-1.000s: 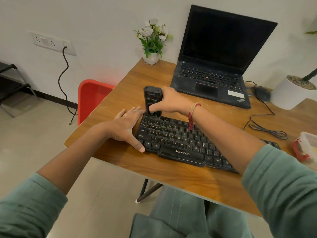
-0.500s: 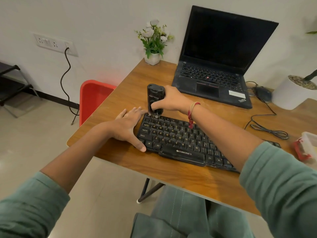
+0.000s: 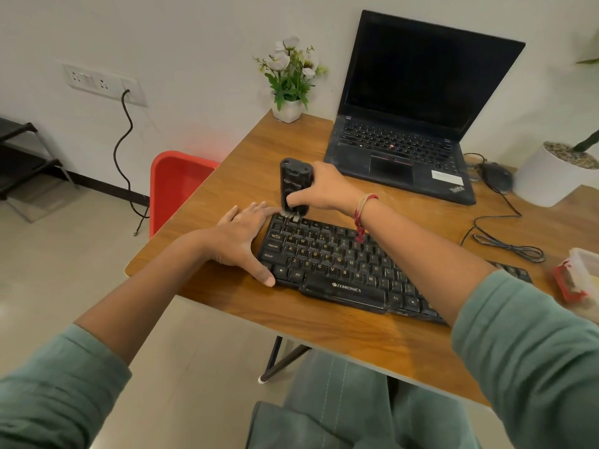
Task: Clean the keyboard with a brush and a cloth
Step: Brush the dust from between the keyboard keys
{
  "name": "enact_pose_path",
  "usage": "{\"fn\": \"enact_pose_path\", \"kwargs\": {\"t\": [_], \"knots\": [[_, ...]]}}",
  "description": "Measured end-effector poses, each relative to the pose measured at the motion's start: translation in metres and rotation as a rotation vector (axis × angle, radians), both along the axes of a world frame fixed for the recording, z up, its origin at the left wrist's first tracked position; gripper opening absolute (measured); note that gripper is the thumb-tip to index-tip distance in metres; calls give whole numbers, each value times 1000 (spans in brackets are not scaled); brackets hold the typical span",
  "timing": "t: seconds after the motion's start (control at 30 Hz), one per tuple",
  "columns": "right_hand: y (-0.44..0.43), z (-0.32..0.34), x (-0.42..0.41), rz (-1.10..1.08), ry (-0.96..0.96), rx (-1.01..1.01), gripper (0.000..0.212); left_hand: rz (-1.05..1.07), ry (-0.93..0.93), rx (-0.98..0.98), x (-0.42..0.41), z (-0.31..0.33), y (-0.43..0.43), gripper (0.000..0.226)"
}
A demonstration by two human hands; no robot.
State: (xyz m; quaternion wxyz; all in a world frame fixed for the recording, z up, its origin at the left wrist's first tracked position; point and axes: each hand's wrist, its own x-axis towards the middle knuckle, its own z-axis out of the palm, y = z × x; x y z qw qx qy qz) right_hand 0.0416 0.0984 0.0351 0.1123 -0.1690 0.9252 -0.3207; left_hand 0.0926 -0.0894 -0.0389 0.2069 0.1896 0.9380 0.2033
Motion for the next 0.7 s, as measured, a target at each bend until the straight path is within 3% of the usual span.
{"fn": "enact_pose_path", "kwargs": {"t": [0.17,0.3,0.43,0.57,0.7], "knots": [[-3,2,7,117,-116,7,35,-12,-1,-4,0,-1,-2,154],[5,-2,-3,-68,139,126,28,-7,-6,13,0,-1,-2,151],[-2,-2,10,-79,37,-154,26,-9,13,19,0,-1,-2,149],[-13,-4,17,76,-43,-50,29,-9,35,39,-3,-5,-2,152],[-15,-1,13,23,128,52,31,-3,19,40,-1,-4,-2,155]]}}
